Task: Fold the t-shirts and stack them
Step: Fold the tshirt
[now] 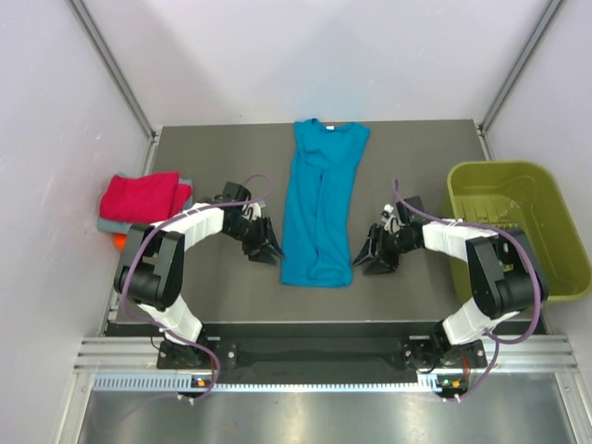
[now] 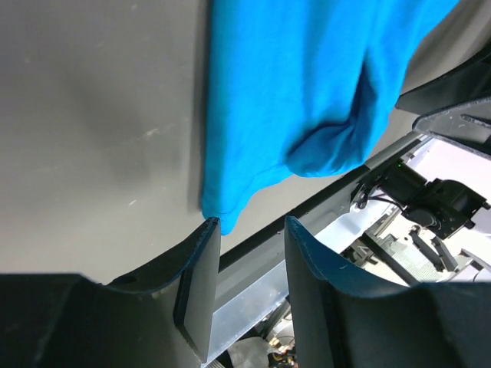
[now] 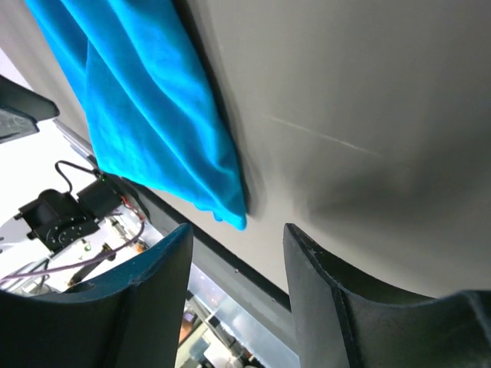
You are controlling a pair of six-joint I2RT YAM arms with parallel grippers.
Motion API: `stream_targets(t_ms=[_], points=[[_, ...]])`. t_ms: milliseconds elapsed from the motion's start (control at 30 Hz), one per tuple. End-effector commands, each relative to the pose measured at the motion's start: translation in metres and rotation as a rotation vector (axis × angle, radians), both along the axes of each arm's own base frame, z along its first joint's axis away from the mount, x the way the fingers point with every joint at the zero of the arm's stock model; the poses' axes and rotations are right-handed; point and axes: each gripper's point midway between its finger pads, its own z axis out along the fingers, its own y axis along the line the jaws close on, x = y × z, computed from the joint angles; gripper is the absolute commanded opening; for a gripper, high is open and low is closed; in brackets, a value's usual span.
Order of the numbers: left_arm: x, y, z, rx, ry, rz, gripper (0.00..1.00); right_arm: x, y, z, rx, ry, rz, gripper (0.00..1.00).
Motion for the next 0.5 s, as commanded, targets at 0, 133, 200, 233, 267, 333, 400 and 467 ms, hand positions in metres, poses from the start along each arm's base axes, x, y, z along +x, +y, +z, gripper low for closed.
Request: stream_targets(t_ms=[0,133,200,233,267,333,400,467], points=[[0.006,-0.002,0.012,-0.036,-0.062,0.013,0.44,0.006,0.019,0.004,0.057,-0.032,0.002,0.51],[-0.001,0.0,0.007,-0.028,-0.035,0.027,0.44,0.002,0.03,-0.003,0.06,-0.019,0.018,0.5],[-0.004,-0.001,0.004,-0.034,-0.015,0.034,0.45,-0.001,0.038,-0.002,0.061,-0.018,0.043,0.5],[-0.005,-0.002,0.003,-0.042,-0.005,0.034,0.45,-0.001,0.04,-0.005,0.06,-0.01,0.047,0.51],[-0.006,-0.004,0.002,-0.051,-0.002,0.034,0.45,0.001,0.044,-0.003,0.064,-0.016,0.053,0.5],[-0.008,-0.008,0.0,-0.052,0.015,0.031,0.45,0.0,0.052,-0.004,0.064,-0.015,0.078,0.5],[-0.007,-0.011,-0.001,-0.061,0.022,0.034,0.45,-0.003,0.059,-0.004,0.064,-0.019,0.101,0.48],[-0.008,-0.014,-0.004,-0.062,0.03,0.031,0.45,-0.002,0.064,-0.002,0.07,-0.022,0.106,0.46]])
